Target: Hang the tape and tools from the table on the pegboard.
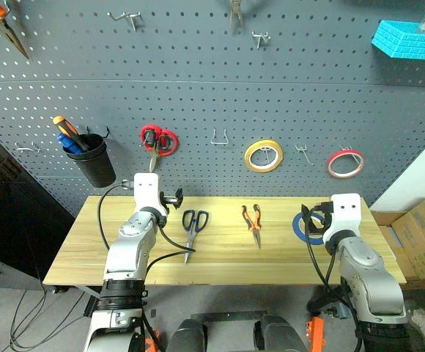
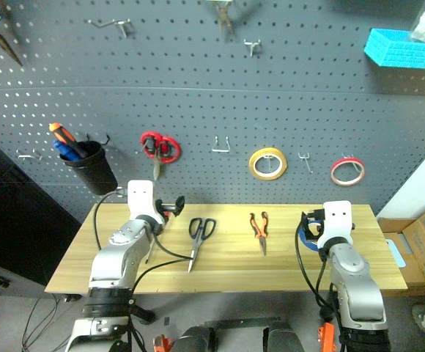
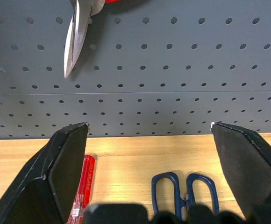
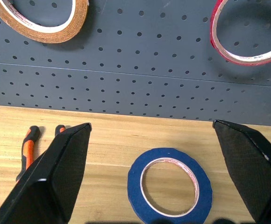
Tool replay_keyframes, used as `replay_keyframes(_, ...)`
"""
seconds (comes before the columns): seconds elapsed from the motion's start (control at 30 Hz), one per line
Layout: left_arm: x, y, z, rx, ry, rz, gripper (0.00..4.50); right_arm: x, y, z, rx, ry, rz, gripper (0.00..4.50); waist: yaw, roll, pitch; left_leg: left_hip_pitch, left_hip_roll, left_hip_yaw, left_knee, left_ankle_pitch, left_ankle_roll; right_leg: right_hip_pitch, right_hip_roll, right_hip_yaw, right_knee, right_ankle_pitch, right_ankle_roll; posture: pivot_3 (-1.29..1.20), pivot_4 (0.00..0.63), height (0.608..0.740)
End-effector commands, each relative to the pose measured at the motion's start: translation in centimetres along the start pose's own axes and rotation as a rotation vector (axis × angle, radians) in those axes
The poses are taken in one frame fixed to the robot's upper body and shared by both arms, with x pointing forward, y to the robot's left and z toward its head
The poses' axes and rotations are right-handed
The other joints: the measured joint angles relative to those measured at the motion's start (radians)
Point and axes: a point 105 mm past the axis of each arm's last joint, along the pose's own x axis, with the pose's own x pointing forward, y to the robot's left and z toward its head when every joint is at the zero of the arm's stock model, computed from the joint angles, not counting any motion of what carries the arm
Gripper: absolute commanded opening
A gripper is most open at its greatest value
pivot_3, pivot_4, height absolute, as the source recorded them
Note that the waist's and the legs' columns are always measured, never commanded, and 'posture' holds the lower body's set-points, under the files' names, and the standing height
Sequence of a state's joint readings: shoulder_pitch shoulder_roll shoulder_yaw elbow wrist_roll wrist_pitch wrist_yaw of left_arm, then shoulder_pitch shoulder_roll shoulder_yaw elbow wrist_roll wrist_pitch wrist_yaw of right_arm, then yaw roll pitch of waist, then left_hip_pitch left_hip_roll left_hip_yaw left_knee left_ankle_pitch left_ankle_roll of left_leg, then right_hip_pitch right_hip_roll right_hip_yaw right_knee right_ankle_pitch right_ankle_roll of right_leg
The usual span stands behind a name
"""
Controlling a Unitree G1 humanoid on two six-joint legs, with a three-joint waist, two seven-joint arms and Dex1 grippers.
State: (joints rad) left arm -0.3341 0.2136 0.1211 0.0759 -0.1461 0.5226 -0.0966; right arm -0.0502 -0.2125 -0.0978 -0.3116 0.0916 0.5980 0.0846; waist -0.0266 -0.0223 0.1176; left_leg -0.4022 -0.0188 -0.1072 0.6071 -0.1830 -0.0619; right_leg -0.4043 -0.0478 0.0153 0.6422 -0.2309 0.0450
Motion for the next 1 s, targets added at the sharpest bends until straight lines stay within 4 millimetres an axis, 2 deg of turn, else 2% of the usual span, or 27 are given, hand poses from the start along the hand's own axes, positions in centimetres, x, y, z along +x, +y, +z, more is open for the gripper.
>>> replay_keyframes(0.03, -0.14, 0.01, 2.13, 0.047, -0.065, 0.005, 4.48, -0.19, -0.40, 1.47, -0.009, -0.061, -0.015, 4.50, 0.000, 0.000, 0.000, 0.000, 0.000, 0.000, 0.000, 0.000, 0.000, 0.000, 0.000, 0.000, 0.000, 0.000, 0.000, 0.01, 0.071, 0.740)
replay_keyframes(0.8, -0.19, 0.32, 1.98, 0.013, -0.069, 0.010, 4.48, -0.09, -0.28, 1.52, -0.013, -0.061, -0.008, 4.50, 0.000, 0.000, 0.000, 0.000, 0.000, 0.000, 0.000, 0.000, 0.000, 0.000, 0.000, 0.000, 0.000, 0.000, 0.000, 0.01, 0.074, 0.740)
replay_keyframes(1.0, -0.16, -0.01, 2.01, 0.007, -0.069, 0.005, 4.48, -0.20, -0.27, 1.57, -0.032, -0.058, 0.002, 4.50, 0.000, 0.000, 0.001, 0.000, 0.000, 0.000, 0.000, 0.000, 0.000, 0.000, 0.000, 0.000, 0.000, 0.000, 0.000, 0.01, 0.091, 0.740)
